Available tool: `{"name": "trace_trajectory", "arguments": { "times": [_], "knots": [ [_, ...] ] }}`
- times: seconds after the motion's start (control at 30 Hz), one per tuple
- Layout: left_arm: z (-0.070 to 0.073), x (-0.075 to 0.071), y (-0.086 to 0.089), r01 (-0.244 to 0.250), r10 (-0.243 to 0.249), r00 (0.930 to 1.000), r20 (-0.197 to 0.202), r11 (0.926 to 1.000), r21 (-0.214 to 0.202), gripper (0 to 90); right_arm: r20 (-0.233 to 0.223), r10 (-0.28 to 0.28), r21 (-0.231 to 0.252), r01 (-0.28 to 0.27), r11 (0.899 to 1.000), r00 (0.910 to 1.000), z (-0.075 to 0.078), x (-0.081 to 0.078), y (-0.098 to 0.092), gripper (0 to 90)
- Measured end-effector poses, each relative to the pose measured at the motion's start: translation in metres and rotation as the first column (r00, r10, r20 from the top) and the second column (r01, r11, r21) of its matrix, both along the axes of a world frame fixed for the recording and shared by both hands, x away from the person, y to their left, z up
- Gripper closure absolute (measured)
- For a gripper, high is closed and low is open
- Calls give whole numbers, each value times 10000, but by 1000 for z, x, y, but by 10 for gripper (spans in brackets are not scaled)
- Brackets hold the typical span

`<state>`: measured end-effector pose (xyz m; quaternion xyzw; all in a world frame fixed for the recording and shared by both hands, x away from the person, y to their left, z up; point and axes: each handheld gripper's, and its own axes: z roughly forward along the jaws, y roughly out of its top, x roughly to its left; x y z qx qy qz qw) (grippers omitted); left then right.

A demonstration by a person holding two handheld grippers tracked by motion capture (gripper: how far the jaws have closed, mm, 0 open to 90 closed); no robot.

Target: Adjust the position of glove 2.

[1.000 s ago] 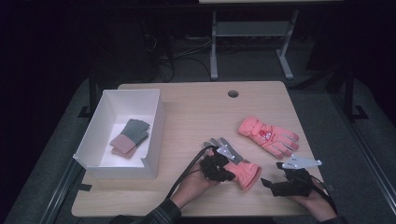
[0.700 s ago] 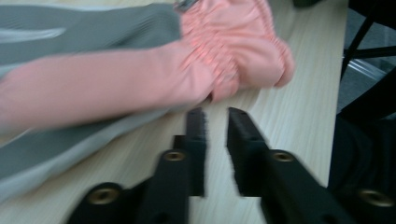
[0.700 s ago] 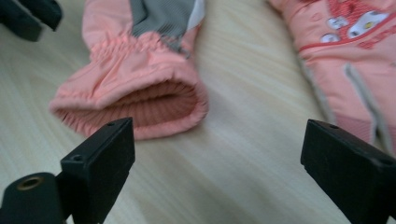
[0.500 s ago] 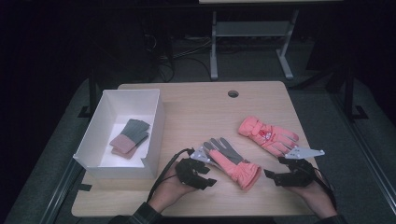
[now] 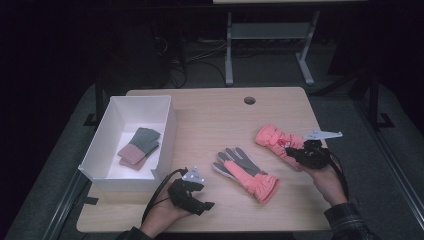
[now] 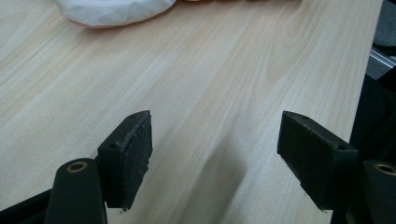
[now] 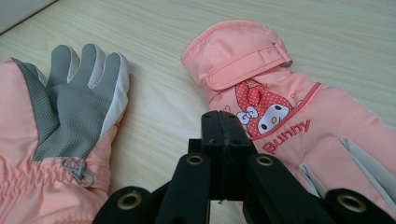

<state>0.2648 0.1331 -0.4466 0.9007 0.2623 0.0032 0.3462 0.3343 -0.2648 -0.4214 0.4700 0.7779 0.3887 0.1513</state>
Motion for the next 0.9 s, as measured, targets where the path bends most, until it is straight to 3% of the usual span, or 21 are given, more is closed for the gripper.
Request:
{"name": "trace_trajectory", "arguments": {
  "times": [0.27, 0.4, 0.7, 0.83, 0.9],
  "knots": [
    [-2, 1, 0, -32, 31, 9999, 141, 10000, 69, 250, -803, 337, -474, -376, 9982, 9962, -19, -4, -6, 900],
    [-2, 1, -1, -35, 33, 9999, 161, 9999, 145, 250, -1106, 227, -735, -310, 9968, 9936, -28, -5, -13, 900],
    [-4, 1, -1, 81, -86, 9998, 160, 9995, 303, 250, -806, -364, -1293, 258, 9913, 9961, -28, 8, -27, 900],
    [-4, 2, -2, -32, 29, 9999, 110, 9998, 200, 250, -657, -758, -1345, 665, 9887, 9950, -29, 22, -35, 900],
    [-4, 2, -3, -10, 8, 9999, 105, 9997, 225, 250, -789, -943, -1311, 835, 9878, 9924, -30, 31, -39, 900]
  ]
}}
